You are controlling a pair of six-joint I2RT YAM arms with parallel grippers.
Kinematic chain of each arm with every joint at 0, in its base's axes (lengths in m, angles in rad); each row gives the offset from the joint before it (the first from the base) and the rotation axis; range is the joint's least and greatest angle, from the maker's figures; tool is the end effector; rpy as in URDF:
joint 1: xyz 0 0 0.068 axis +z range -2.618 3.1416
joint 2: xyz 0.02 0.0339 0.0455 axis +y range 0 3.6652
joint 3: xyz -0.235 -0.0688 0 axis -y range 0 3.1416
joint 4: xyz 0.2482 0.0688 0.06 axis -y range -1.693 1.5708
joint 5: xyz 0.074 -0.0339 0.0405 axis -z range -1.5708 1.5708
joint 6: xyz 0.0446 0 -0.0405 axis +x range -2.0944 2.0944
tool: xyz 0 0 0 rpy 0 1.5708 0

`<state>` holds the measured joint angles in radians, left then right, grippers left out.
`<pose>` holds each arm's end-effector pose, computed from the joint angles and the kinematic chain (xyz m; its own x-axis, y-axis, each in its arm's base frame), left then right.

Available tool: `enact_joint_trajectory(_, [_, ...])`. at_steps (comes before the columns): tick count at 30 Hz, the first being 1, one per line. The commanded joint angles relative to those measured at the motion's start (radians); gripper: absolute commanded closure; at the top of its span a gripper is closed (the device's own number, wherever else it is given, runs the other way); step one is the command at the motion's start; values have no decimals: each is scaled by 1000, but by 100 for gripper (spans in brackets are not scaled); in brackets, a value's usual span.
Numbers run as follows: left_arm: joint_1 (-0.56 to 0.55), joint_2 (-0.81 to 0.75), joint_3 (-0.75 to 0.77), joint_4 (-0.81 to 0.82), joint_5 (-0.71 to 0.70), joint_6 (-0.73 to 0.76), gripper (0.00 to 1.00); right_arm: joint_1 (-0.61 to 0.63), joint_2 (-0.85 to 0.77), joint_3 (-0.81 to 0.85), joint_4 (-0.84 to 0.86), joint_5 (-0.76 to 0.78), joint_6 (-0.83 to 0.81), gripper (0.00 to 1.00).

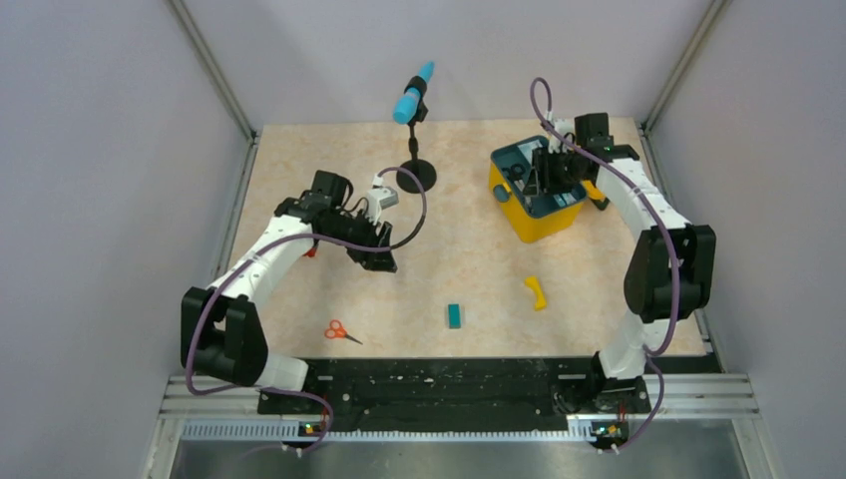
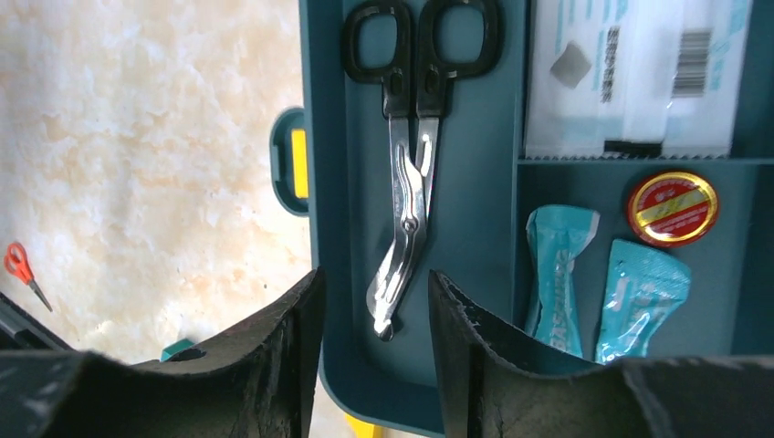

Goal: Organize the medicine kit

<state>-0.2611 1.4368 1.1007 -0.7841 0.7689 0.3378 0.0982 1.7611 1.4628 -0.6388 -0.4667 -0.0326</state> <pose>0.2711 -0.1045 0.2257 -0.6621 0.4234 -0.6183 0.7393 0.5043 -0.4462 0.3829 0.0579 0.2369 -0.7900 -0.1071 -0.6036 -0.3786 0.8596 0.3431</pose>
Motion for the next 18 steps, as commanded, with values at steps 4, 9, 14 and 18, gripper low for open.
enact_joint_trajectory(4, [37, -115, -11, -12, -232, 16, 41, 11, -126, 80, 31, -62, -41, 54])
enact_joint_trajectory(9, [136, -166, -36, -79, -360, 41, 40, 116, -209, -4, 44, -135, -240, 54])
enact_joint_trajectory(14, [313, -148, -38, -244, -326, 71, 40, 319, -265, -144, 116, -113, -399, 51])
enact_joint_trajectory(18, [344, -167, -84, -418, -282, 368, 45, 419, -242, -166, 165, -108, -355, 51])
